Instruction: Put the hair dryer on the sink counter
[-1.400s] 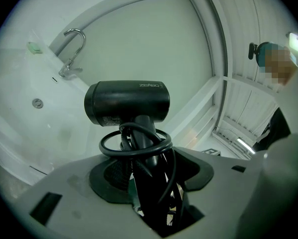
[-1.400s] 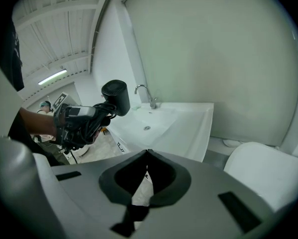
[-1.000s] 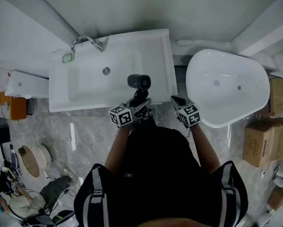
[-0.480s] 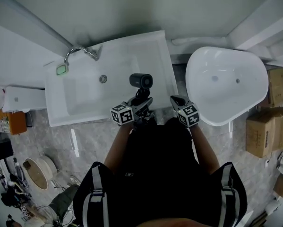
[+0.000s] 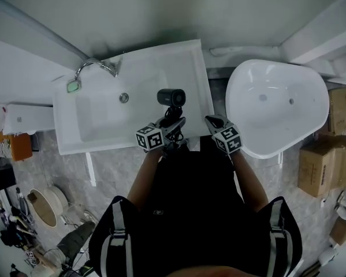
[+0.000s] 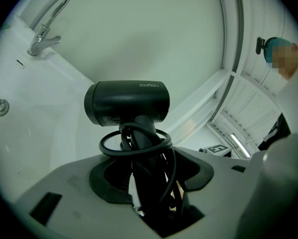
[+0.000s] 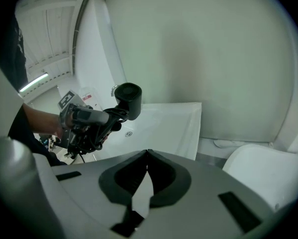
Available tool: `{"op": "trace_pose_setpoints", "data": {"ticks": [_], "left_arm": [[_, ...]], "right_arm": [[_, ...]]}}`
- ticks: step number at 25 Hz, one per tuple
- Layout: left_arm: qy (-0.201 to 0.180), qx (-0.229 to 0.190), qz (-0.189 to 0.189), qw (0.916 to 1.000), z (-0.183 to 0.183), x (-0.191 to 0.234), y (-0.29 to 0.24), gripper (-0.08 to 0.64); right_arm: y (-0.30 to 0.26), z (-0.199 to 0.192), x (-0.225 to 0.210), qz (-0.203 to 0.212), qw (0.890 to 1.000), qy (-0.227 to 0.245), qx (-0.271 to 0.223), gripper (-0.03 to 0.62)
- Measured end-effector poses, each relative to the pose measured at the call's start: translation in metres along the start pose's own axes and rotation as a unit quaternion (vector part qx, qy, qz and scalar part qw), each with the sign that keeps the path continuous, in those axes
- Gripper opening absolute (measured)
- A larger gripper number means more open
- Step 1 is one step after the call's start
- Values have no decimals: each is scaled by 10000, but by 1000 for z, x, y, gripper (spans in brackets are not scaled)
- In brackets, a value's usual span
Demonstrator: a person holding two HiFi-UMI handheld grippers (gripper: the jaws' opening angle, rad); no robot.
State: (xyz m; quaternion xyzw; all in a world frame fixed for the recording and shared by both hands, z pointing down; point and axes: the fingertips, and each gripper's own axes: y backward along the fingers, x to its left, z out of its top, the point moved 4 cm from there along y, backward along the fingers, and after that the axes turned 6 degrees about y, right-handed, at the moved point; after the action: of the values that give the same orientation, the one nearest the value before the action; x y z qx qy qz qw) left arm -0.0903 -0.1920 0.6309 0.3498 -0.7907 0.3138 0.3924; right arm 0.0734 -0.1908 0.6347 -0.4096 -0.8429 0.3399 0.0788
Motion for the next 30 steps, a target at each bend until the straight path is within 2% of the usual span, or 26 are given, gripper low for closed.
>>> {"op": "trace_pose_setpoints", "data": {"ticks": [3,7,20,30], "left_arm": [[95,-63,124,9999,1,2,-13,235],[49,61,338,9994,1,13,-26,235],[184,185,970,9949,-4,41,-55,235],[417,397,1181,9913,-15,64,-77,235]], "right_arm": [[0,3,-10,105,9999,104,88,58],[-9,5,-22,189,9995,191,148,58],[-6,-10,-39,277,9988,83,396,58],[-3,-6,-39,242,9985,56,479,58]]}}
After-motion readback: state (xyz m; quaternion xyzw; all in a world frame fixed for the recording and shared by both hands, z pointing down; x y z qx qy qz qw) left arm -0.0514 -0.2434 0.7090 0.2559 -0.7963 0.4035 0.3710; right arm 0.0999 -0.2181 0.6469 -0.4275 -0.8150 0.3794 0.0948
